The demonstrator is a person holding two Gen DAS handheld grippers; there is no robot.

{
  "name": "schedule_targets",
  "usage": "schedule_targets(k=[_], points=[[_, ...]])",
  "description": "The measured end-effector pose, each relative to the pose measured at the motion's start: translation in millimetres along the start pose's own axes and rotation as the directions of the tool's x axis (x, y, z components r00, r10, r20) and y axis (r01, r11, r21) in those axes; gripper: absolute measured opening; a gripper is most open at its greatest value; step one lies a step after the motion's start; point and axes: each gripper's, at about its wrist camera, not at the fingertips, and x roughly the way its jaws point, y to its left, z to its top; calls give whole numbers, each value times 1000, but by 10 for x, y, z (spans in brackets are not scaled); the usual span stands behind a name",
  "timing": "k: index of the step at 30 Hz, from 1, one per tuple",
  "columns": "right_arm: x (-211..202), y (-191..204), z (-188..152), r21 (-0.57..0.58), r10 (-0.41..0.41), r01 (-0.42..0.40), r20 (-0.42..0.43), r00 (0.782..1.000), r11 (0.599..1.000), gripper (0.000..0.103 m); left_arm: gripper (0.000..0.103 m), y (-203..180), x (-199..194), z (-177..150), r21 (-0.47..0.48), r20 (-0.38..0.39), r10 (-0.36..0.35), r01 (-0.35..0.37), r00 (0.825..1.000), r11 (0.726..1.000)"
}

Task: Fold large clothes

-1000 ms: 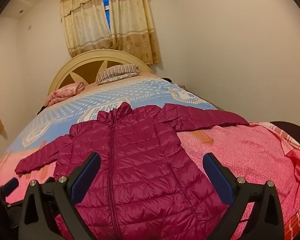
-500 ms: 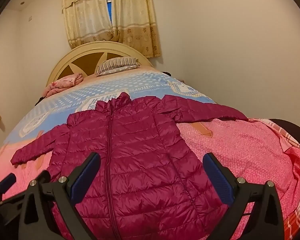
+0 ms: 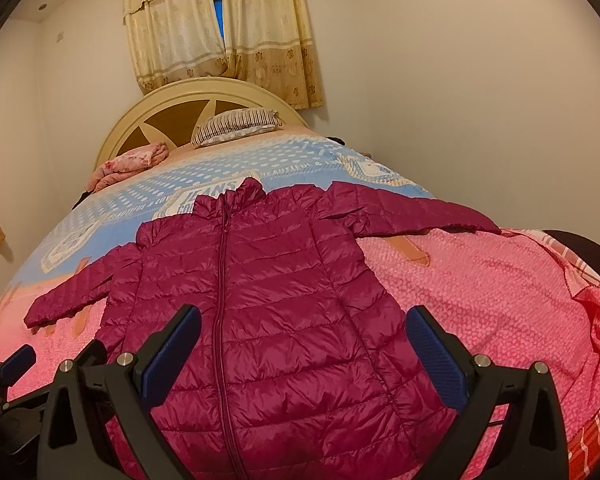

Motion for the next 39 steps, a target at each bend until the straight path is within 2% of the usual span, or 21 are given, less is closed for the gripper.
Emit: schedule_targets(k=[31, 39], points=[[1, -17, -10, 13, 12, -12, -13, 1000, 1000, 102, 100, -54, -22, -27, 19, -3, 8, -7, 1000, 1000], [92, -32, -14, 8, 9, -8, -42, 999, 1000, 102, 100, -54, 8, -36, 24, -7, 2, -2, 1000, 1000]])
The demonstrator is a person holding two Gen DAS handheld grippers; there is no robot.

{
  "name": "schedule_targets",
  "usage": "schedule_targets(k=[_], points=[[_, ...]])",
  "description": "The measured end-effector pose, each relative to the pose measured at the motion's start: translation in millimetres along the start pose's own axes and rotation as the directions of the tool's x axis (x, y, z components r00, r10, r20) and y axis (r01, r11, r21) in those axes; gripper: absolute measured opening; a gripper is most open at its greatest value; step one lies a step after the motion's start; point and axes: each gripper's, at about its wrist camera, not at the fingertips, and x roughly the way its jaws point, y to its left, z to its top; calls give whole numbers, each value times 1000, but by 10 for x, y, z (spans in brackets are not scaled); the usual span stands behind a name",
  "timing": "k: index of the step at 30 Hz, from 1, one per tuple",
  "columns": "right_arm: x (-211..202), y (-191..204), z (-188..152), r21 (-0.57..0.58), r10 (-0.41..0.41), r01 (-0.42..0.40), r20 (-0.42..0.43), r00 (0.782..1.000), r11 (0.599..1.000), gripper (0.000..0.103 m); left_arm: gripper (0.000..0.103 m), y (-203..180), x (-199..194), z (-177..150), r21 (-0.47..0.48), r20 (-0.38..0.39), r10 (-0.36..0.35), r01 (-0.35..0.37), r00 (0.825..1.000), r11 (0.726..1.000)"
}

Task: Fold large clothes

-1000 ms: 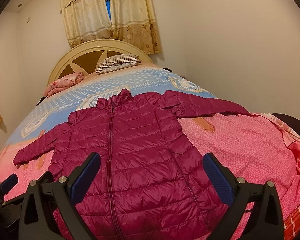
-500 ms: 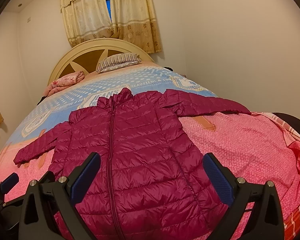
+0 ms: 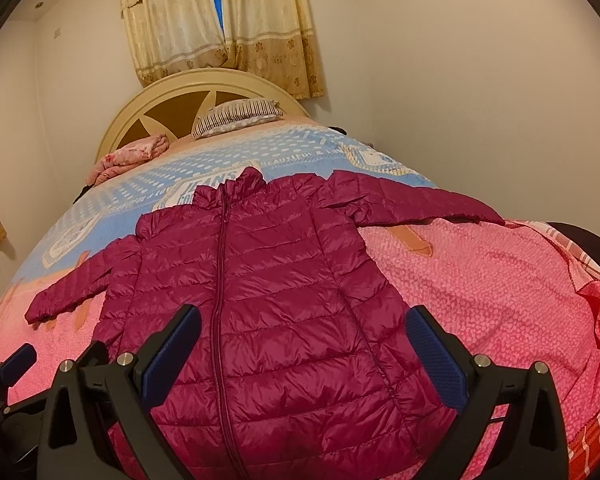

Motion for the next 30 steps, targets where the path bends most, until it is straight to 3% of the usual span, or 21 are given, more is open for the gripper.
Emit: schedule_targets(k=[13, 18, 22, 25, 28, 30], points=[[475, -247, 283, 1, -45, 45, -30, 999, 999, 102, 100, 37, 353, 259, 14, 31, -13, 12, 999, 1000], [728, -390, 438, 8, -79, 79, -30, 996, 997, 102, 100, 36, 617, 447, 17, 20, -14, 14, 1000, 1000], [1044, -578, 569, 21, -96, 98, -78, 992, 995, 102, 100, 58, 886, 580, 11, -21, -31, 31, 999, 999], [1266, -933, 732, 83, -87, 98, -118, 989, 992, 102, 100, 118, 1114, 711, 24, -22, 16, -16, 1000, 1000], [1455, -1593, 927, 246, -63, 95, -136, 989, 965, 99, 100, 221, 1339, 845, 3, -14, 44, -43, 999, 999], [1595, -2098, 1037, 376, -64, 119, -155, 986, 919, 81, 100, 284, 1497, 906, -21, -2, 64, -64, 998, 998]])
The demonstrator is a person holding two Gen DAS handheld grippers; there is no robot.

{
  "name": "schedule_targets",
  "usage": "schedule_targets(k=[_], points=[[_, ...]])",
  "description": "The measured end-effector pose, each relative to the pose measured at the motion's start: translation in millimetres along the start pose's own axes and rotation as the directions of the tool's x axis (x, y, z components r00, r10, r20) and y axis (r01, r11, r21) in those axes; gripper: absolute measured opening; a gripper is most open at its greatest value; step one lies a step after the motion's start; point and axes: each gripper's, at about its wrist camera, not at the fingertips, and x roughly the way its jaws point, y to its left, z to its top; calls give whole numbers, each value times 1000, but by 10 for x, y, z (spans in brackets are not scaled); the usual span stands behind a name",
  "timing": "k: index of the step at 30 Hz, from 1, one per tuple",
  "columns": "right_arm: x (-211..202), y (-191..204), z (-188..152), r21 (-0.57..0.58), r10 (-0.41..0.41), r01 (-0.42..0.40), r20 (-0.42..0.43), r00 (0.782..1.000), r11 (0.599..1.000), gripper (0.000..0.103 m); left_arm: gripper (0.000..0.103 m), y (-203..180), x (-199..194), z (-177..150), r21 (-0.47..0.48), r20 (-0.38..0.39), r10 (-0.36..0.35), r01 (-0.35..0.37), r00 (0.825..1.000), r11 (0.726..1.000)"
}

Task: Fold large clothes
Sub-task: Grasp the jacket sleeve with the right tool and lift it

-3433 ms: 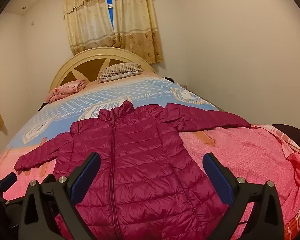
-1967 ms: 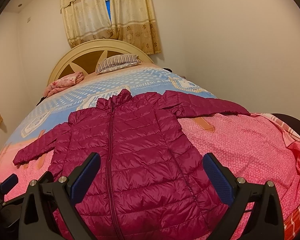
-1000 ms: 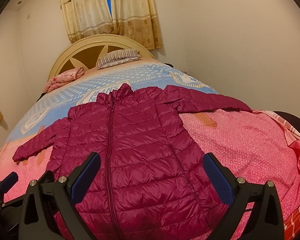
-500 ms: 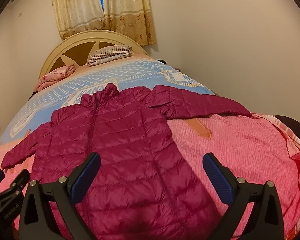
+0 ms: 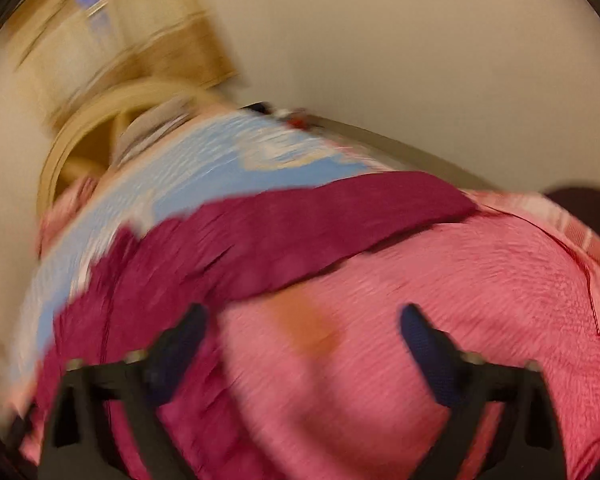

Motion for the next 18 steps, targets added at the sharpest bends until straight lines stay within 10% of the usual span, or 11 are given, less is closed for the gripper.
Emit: schedule_targets(k=[7, 18], points=[[783, -1216, 758, 377, 16, 24, -102, 995, 926, 70, 100, 57, 605, -113, -67, -35, 58, -60, 998, 996], [1489, -1376, 980, 455, -60, 157, -221, 974, 876, 70, 100, 115, 894, -219, -137, -195, -24, -3, 981, 991]])
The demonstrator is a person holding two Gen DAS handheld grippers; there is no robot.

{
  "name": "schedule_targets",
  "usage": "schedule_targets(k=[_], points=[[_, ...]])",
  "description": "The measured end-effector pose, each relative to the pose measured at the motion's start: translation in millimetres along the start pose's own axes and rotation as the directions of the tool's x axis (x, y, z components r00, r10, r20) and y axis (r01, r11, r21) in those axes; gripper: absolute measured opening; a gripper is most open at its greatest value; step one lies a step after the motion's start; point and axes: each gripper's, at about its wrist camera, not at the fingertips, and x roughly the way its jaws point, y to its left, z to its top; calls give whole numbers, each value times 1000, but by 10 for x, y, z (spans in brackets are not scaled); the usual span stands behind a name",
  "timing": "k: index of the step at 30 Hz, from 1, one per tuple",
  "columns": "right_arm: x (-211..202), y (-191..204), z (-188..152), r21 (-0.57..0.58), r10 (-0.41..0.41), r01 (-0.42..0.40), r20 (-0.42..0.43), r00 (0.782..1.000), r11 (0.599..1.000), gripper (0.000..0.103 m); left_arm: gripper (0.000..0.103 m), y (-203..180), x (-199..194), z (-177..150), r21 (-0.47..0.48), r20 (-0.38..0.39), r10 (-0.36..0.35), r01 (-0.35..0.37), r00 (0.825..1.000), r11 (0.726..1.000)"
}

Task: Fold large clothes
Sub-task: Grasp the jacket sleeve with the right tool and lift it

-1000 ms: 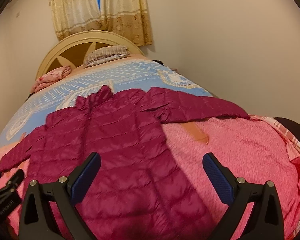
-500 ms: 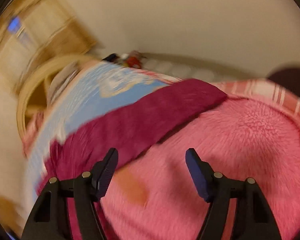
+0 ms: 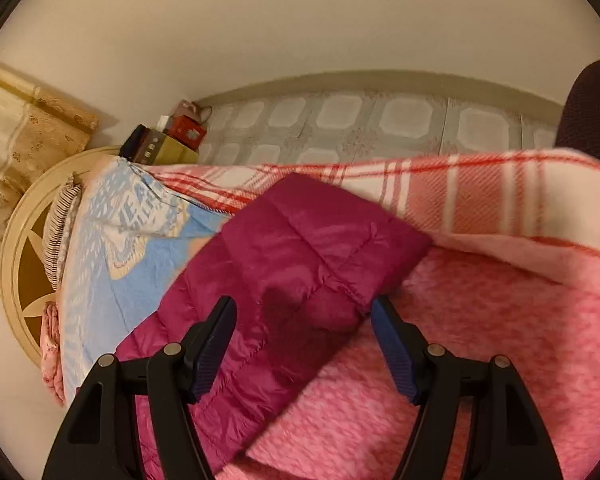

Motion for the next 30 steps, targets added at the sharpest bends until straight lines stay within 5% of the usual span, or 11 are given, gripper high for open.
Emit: schedule_targets(k=[5, 6, 8, 11, 17, 21, 25, 30], points=[[137, 2, -19, 5, -23, 23, 46, 999, 1000, 67, 103, 36, 32, -26, -18, -14, -4, 4, 1000, 1000], [149, 18, -28, -19, -37, 39, 60, 998, 999, 61, 103, 27, 31, -34, -15, -18, -1, 0, 1000, 1000], [164, 18, -40, -62, -66, 71, 85, 994, 996, 34, 103, 19, 46, -8, -14, -19, 0, -1, 1000, 1000], [113, -30, -41, -64, -35, 42, 110, 993, 997, 17, 103, 14, 51, -6, -14, -19, 0, 0, 1000, 1000], [-443, 388, -211, -268, -36, 125, 316, 948, 955, 7, 103, 8, 60, 3, -17, -18, -5, 5, 1000, 1000], [-1015, 860, -515, -432, 42, 165, 432, 901, 887, 6, 103, 17, 71, 14, -21, -17, -12, 12, 1000, 1000], [-1510, 1388, -1013, -594, 180, 150, 460, 869, 791, 6, 103, 57, 46, -3, -31, -13, -27, 26, 1000, 999], [-1799, 1983, -1838, -762, 322, 86, 371, 871, 642, 6, 103, 132, -35, -57, -50, -1, -50, 50, 999, 998]])
